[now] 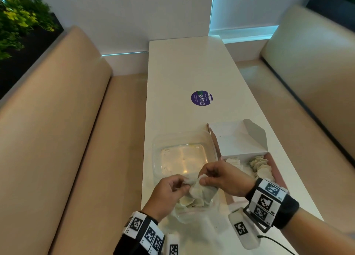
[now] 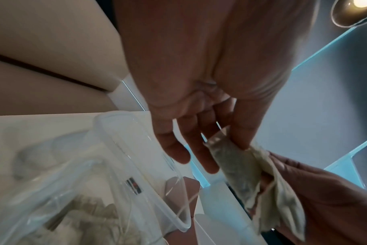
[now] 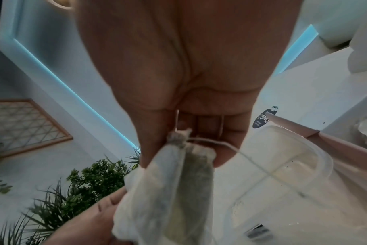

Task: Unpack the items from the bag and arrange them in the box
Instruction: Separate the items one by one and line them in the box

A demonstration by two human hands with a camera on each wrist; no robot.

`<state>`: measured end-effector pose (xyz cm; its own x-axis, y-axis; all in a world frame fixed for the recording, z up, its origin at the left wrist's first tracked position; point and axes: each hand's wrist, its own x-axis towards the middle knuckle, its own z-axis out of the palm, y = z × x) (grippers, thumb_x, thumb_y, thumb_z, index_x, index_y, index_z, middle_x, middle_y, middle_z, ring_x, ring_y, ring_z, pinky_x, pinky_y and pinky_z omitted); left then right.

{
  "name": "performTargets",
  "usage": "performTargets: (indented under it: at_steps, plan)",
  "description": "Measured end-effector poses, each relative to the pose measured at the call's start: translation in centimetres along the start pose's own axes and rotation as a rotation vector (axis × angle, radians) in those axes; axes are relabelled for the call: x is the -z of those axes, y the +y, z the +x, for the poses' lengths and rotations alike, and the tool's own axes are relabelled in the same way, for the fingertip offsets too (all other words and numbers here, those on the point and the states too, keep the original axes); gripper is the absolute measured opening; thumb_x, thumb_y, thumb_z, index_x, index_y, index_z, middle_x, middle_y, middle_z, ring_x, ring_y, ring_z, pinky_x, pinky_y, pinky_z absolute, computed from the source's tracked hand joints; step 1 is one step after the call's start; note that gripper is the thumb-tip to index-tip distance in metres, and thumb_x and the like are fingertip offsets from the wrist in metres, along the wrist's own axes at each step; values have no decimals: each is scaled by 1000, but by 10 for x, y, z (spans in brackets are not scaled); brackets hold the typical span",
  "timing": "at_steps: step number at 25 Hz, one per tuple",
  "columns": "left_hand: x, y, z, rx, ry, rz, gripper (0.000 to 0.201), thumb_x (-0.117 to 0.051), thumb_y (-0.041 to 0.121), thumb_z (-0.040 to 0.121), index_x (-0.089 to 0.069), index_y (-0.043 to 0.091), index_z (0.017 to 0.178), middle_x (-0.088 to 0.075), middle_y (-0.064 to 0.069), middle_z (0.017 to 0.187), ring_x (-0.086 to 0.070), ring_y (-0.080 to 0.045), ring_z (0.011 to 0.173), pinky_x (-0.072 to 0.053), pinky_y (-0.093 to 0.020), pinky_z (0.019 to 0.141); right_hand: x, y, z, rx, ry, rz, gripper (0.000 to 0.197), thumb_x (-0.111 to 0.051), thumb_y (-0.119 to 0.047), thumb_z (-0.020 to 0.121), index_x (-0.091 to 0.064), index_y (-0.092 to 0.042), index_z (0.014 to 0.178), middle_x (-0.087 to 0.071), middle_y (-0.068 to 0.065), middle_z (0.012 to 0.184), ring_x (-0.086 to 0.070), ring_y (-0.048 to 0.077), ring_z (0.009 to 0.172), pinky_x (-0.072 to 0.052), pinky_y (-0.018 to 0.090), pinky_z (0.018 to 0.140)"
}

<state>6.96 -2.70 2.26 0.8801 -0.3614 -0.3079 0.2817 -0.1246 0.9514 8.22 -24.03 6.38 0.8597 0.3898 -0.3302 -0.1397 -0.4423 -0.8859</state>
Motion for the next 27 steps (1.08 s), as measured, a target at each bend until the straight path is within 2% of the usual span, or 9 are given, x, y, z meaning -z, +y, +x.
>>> performTargets:
  at_steps: [2, 5, 9, 13, 17, 19, 21, 24, 27]
  plan:
    - [-1, 0, 2, 11, 116, 16, 21, -65, 4, 87, -73, 22, 83, -75, 0, 83, -68, -17, 84, -54, -34, 79, 1, -2, 0, 3, 103, 49, 3, -67, -17, 84, -67, -16, 81, -66, 2, 74, -59, 9, 68, -51, 27, 67]
    - [-1, 0, 5, 46, 290, -100, 12, -62, 2, 89, -70, 10, 90, -76, -6, 84, -70, -23, 81, -56, -36, 78, -3, -8, -1, -4, 122, 163, 5, -68, -13, 82, -67, -13, 77, -65, -4, 69, -59, 4, 63, -49, 18, 60]
    - [-13, 9, 4, 89, 232, -338, 16, -54, 3, 93, -69, 4, 97, -73, -19, 91, -71, -32, 85, -58, -39, 75, -23, -11, 7, -9, 236, 366, 7, -66, -5, 82, -64, 1, 82, -63, 1, 67, -57, 4, 57, -47, 17, 52]
    - [-16, 13, 1, 128, 194, -556, 30, -42, 16, 100, -67, 1, 104, -72, -22, 97, -71, -31, 90, -59, -38, 76, -35, -3, 22, -80, 411, 401, 9, -68, -10, 83, -64, -2, 80, -60, 10, 67, -54, 13, 49, -46, 24, 42]
    - [-14, 5, 1, 76, 246, -390, 17, -58, 10, 91, -65, 0, 104, -73, -19, 97, -71, -30, 91, -58, -41, 79, -41, 1, 30, -71, 396, 352, 11, -69, -15, 83, -65, -6, 81, -60, 7, 68, -54, 14, 51, -45, 25, 42]
    - [-9, -3, 3, 65, 347, -217, 8, -63, 3, 88, -67, 4, 96, -75, -14, 91, -72, -28, 87, -58, -42, 77, -42, 7, 34, -95, 405, 231, 13, -68, -24, 83, -64, -13, 85, -61, 2, 72, -55, 13, 59, -48, 25, 49]
    - [2, -13, 2, 54, 424, -105, 7, -64, 4, 88, -68, 11, 88, -76, -6, 85, -72, -25, 84, -59, -42, 77, -43, 21, 33, -164, 396, -95, 15, -64, -32, 86, -61, -18, 90, -63, -4, 79, -57, 11, 67, -50, 24, 63]
    - [21, -22, -7, 66, 514, -83, 12, -65, 4, 87, -68, 15, 84, -76, -1, 83, -72, -22, 85, -58, -40, 78, -59, 42, 27, -338, 193, -543, 20, -54, -29, 91, -61, -12, 100, -66, 4, 98, -63, 17, 85, -48, 23, 71]
    - [31, -27, -17, 75, 537, -112, 11, -64, 2, 86, -68, 13, 87, -76, -2, 84, -72, -22, 87, -58, -37, 77, -84, 63, 32, -405, 123, -696, 27, -45, -24, 93, -54, -6, 111, -61, 12, 112, -60, 28, 101, -47, 31, 81]
